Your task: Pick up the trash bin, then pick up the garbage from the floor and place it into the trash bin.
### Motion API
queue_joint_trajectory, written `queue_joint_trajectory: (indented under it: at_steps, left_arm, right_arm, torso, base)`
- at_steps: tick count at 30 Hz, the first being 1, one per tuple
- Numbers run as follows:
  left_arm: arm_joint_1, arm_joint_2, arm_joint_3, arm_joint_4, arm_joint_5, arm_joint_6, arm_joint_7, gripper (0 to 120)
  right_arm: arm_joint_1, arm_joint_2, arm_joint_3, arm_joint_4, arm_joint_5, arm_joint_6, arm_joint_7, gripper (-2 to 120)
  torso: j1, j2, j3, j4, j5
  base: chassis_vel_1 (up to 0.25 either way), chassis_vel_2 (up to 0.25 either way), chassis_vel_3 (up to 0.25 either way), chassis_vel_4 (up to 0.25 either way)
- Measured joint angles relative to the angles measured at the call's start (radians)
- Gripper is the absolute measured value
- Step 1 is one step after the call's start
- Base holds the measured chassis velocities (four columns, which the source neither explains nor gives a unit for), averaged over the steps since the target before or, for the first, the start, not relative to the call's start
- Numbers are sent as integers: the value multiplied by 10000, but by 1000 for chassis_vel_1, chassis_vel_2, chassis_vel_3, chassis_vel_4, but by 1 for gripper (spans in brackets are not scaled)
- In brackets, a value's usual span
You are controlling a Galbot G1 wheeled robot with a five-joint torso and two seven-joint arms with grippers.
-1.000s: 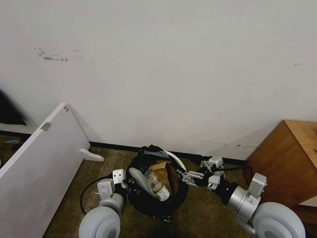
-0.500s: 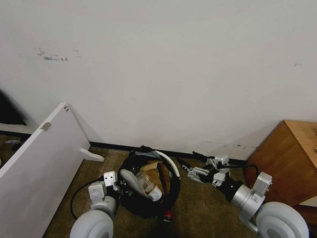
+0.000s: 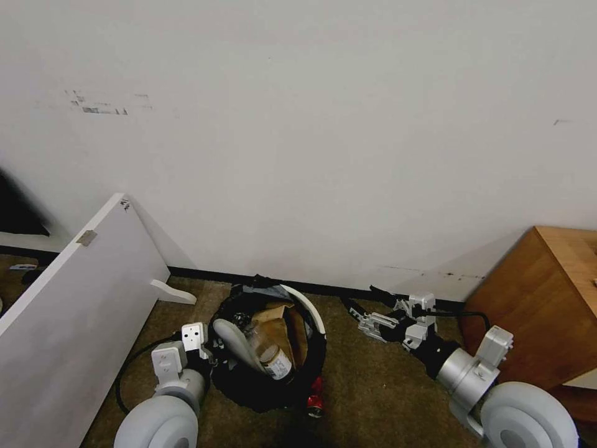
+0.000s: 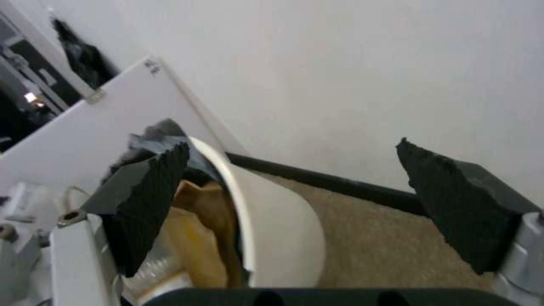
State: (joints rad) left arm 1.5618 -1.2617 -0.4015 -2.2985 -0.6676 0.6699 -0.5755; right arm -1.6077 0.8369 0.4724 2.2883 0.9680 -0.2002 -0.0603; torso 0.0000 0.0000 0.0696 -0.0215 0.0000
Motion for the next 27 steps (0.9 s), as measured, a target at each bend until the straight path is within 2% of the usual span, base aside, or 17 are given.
queue_joint_trajectory:
  at_steps: [16,27]
  left_arm:
    - [104,37,-554,94,83,-54,9,0]
    - [-6,457,-818,113,8,-79,97,0]
  right_arm:
    - [-16,263,-547,-890,-460,50,71,95]
    - [217,517,-1597,-1684,-672,-12,596,97]
  torso:
    - [0,0,0,0,-1]
    - [0,0,0,0,-1]
  base:
    - [0,0,0,0]
    - [0,0,0,0]
